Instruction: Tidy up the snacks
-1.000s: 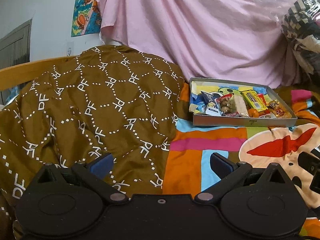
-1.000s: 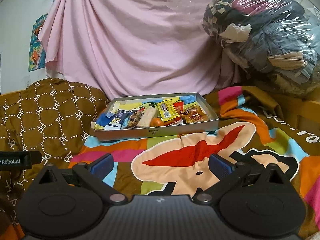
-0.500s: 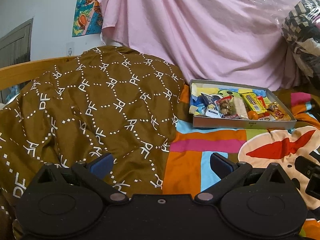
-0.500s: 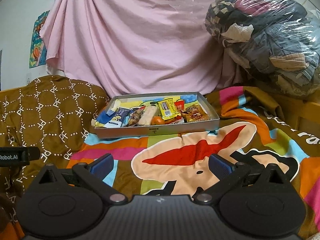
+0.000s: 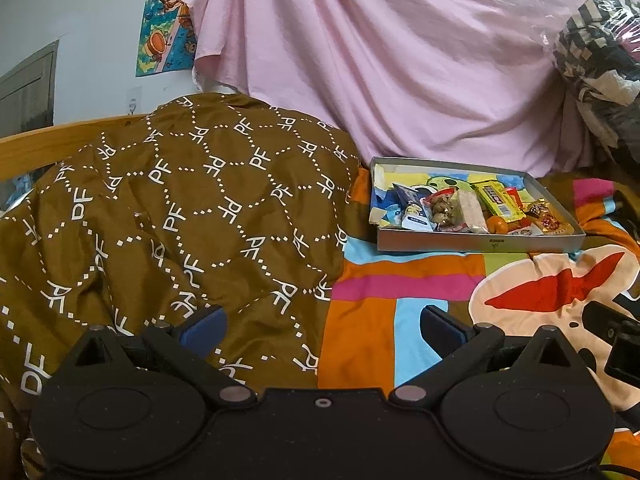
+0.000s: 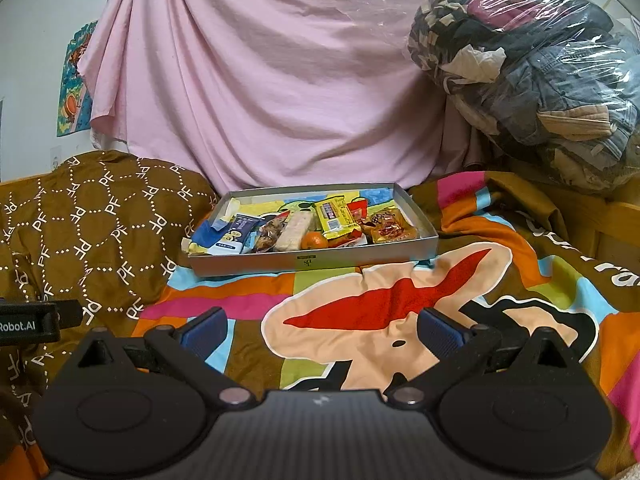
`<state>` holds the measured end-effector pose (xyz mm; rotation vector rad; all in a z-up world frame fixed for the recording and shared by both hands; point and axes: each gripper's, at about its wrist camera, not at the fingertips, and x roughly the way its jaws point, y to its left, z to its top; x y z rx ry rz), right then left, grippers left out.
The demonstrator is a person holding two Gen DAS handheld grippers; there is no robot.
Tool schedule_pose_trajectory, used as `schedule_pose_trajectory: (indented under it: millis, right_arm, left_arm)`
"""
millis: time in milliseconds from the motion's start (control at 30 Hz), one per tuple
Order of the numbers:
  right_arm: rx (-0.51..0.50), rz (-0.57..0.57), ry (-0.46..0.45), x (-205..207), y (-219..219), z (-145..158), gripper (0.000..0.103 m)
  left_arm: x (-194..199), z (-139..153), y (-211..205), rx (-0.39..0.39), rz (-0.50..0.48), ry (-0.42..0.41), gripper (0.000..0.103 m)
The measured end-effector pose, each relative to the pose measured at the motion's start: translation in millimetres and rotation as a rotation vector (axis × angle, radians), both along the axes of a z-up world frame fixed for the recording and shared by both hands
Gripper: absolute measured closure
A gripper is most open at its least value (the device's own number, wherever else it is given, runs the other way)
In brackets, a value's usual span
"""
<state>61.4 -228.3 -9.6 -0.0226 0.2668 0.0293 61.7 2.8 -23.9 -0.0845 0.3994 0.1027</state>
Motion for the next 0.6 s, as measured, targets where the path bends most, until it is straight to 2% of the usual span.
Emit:
schedule_pose_trajectory:
  millis: [600]
  right_arm:
    - [0.0, 0.001, 0.0, 0.4, -0.3, -1.1, 0.0]
  left_arm:
    - [-1.2, 0.5, -0.1, -0.004, -0.003, -0.005, 0.001]
